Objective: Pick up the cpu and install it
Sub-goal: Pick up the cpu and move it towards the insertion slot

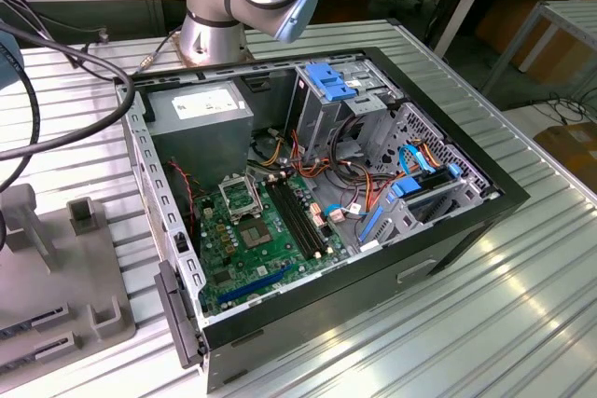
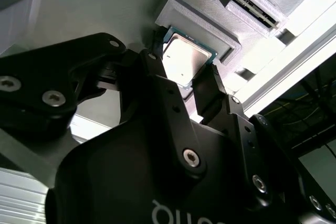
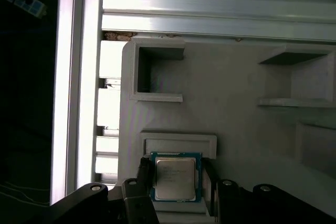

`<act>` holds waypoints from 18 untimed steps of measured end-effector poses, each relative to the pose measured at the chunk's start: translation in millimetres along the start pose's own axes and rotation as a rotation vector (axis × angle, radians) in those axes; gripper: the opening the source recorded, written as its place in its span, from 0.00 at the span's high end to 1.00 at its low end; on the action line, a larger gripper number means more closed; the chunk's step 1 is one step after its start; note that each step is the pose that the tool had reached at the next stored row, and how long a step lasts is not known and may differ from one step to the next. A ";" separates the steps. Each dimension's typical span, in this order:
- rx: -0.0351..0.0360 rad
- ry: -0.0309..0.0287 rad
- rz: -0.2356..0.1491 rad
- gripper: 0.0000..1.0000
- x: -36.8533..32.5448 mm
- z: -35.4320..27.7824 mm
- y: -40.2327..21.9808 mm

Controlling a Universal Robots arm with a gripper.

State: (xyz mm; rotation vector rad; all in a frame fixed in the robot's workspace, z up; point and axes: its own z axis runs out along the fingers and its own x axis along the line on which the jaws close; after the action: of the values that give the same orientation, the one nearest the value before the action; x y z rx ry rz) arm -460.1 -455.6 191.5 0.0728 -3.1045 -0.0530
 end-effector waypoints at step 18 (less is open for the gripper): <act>-0.0004 0.0004 0.008 0.51 -0.1 -3.0 0.0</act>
State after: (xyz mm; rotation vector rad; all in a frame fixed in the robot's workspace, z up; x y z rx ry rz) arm -459.8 -455.7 194.5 0.0602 -3.1042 -0.0533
